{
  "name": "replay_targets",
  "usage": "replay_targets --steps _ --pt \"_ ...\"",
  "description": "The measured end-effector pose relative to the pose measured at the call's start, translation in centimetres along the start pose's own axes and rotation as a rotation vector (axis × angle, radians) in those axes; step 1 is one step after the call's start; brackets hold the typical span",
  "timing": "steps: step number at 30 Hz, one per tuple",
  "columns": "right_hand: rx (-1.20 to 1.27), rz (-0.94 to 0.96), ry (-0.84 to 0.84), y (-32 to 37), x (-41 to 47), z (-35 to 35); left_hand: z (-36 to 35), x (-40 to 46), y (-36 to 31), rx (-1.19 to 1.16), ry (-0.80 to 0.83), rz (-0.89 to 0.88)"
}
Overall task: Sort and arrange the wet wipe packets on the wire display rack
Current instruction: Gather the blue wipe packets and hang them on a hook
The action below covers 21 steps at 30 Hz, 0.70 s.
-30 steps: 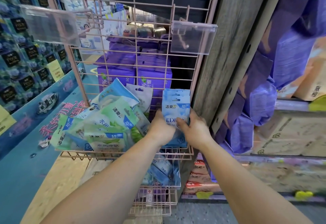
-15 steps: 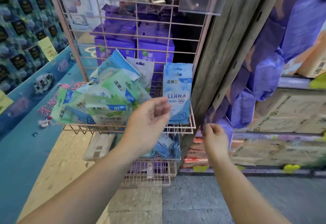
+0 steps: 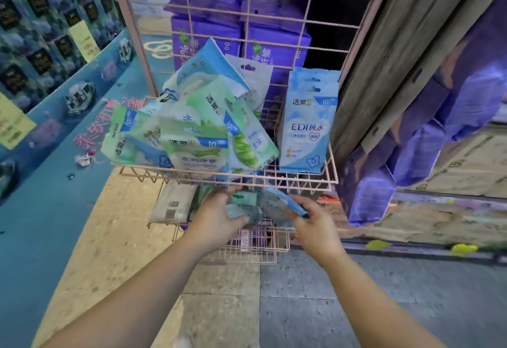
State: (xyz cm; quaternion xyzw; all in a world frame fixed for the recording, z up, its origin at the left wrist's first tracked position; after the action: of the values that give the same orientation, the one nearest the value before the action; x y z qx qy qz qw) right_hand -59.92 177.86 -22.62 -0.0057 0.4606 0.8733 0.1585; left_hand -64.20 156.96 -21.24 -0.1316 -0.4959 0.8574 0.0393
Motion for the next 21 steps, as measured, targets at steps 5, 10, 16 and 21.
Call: replay_targets --steps 5,10,16,21 --pt "0.164 -0.029 0.042 0.5 -1.6 1.1 -4.0 0.2 1.1 -0.225 0.228 0.09" --pt "0.253 -0.056 0.097 0.7 -2.6 0.6 -6.7 -0.9 0.9 -0.323 0.408 0.104" --pt "0.385 -0.228 0.112 -1.4 -2.6 -1.7 -7.0 -2.8 3.5 -0.577 0.462 0.278" --pt "-0.312 -0.359 -0.146 -4.6 1.5 0.0 -4.3 -1.8 6.2 -0.75 0.222 0.409"
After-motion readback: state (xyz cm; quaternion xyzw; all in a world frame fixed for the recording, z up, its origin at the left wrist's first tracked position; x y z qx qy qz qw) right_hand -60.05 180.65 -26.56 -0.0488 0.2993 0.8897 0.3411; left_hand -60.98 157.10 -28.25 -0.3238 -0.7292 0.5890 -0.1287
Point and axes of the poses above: each hand's wrist, its own x-axis towards the middle knuckle, its own z-axis out of the back of the hand, y = z × x, the point moved 9 cm from there along x, towards the middle knuckle, and after that the axes turned 9 degrees about -x, right-handed, at the moved point
